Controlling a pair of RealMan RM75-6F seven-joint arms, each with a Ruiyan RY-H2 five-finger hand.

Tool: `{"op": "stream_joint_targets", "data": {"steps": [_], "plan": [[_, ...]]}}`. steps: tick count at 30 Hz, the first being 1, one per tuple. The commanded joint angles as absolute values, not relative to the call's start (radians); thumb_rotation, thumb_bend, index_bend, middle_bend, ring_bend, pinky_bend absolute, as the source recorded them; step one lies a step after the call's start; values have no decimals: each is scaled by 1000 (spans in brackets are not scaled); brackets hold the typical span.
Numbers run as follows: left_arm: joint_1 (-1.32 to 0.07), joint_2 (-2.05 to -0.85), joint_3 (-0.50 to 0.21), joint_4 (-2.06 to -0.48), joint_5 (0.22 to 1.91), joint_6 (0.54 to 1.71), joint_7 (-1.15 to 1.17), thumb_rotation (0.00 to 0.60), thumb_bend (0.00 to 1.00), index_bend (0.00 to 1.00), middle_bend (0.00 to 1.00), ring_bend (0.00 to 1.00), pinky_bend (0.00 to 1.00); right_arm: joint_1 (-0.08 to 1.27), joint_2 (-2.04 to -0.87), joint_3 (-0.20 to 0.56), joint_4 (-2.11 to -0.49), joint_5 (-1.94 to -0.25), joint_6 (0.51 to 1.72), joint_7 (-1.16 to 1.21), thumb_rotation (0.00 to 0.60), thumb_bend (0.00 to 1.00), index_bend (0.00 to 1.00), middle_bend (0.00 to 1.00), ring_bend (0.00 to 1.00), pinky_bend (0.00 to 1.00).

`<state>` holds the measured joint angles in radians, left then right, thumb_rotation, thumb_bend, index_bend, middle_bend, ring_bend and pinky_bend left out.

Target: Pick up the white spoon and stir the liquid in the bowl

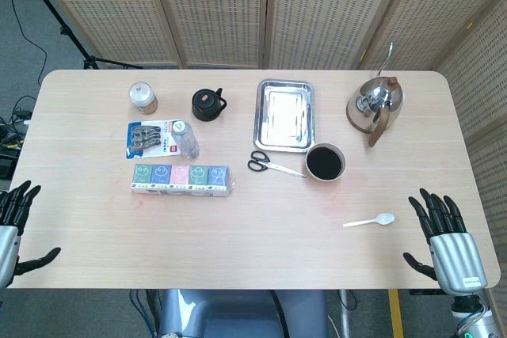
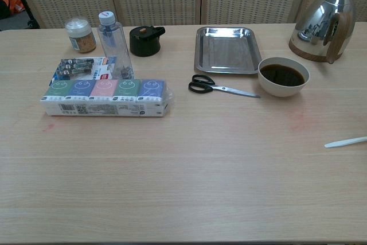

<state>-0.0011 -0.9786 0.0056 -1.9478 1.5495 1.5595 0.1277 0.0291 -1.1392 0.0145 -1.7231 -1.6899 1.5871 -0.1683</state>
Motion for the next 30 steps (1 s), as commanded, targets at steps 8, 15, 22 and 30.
{"op": "stream_joint_targets", "data": {"steps": [8, 15, 22, 30], "plan": [[2, -983, 2, -1936, 1565, 1572, 117, 600, 0, 0, 0, 0, 0, 37, -1142, 9, -1732, -1698, 1573, -148, 600, 0, 51, 0, 0, 0], [-3, -981, -5, -1937, 1557, 1566, 109, 600, 0, 0, 0, 0, 0, 139, -1165, 16, -1704, -1719, 1432, -81, 600, 0, 122, 0, 0, 0], [-7, -976, -8, -1938, 1546, 1557, 97, 600, 0, 0, 0, 0, 0, 261, -1213, 20, -1643, -1774, 1317, 57, 600, 31, 270, 0, 0, 0], [-4, -962, -11, -1935, 1547, 1564, 60, 600, 0, 0, 0, 0, 0, 323, -1309, 45, -1592, -1713, 1219, -53, 600, 116, 325, 0, 0, 0]]}}
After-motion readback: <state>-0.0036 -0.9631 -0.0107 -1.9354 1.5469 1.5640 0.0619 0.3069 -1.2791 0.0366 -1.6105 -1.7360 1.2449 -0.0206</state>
